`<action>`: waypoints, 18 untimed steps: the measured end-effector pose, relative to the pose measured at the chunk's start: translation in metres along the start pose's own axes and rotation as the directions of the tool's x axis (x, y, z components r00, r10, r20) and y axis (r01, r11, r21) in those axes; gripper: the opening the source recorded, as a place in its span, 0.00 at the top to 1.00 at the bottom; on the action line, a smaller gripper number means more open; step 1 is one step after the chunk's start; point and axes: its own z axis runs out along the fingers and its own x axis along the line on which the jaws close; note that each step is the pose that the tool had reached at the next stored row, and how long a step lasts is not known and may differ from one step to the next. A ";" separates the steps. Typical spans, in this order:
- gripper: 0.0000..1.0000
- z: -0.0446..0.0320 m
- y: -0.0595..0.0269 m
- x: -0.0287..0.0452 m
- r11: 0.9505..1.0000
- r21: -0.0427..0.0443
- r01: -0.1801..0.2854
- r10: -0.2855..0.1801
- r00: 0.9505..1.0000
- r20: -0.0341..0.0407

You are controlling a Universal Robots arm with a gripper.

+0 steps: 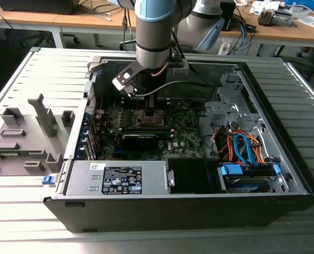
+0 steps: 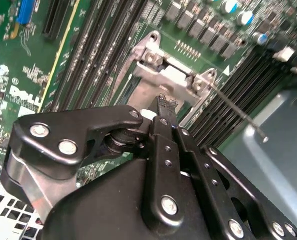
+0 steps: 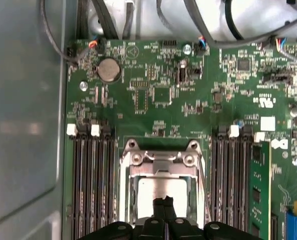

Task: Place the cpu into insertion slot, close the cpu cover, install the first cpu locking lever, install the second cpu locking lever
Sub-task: 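Close the cpu cover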

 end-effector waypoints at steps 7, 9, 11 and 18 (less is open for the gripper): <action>0.89 0.0056 -0.0109 0.0002 1.000 0.000 0.000 0.000 1.000 0.000; 0.89 0.0092 -0.0112 0.0002 1.000 0.000 0.000 0.000 1.000 0.000; 0.89 0.0107 -0.0114 0.0002 1.000 0.000 0.000 0.000 1.000 0.000; 0.89 0.0132 -0.0109 0.0004 1.000 0.000 0.000 0.000 1.000 -0.001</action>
